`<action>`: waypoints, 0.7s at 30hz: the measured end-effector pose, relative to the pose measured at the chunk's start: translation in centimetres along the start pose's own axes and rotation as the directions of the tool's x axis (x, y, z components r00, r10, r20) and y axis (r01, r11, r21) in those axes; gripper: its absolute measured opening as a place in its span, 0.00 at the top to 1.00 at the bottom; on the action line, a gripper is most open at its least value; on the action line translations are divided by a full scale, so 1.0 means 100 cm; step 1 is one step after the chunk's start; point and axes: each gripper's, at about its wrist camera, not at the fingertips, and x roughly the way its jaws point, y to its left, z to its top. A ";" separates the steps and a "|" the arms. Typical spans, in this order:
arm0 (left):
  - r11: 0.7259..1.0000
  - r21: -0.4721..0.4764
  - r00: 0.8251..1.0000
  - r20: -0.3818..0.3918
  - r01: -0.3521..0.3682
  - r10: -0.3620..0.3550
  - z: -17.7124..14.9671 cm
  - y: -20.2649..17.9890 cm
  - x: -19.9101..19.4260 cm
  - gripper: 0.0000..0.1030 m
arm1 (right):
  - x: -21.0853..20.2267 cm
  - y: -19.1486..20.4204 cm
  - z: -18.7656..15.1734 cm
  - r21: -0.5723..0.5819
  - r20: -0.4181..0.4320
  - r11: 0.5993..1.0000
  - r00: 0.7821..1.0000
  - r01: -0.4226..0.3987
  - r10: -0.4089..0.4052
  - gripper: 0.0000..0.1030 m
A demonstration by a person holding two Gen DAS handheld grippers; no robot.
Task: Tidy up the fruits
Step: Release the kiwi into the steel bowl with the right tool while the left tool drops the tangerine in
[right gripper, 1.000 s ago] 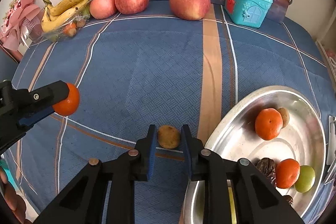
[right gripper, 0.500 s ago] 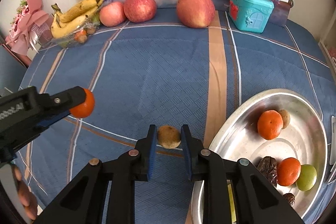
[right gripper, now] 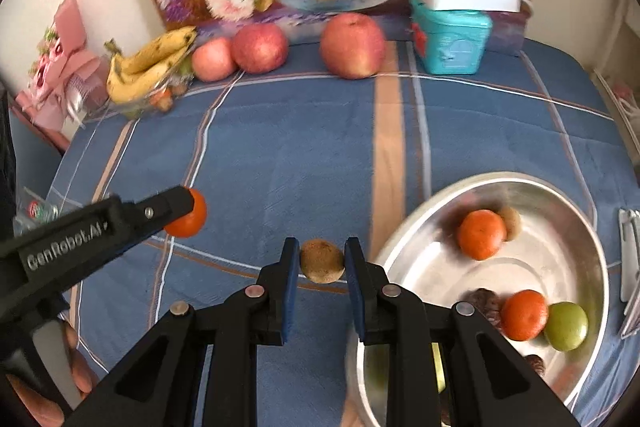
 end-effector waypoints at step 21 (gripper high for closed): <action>0.964 0.248 0.979 -0.198 0.100 -0.051 -0.043 -0.088 0.046 0.62 | -0.025 -0.126 -0.015 0.323 -0.016 0.937 0.991 0.131 -0.133 0.76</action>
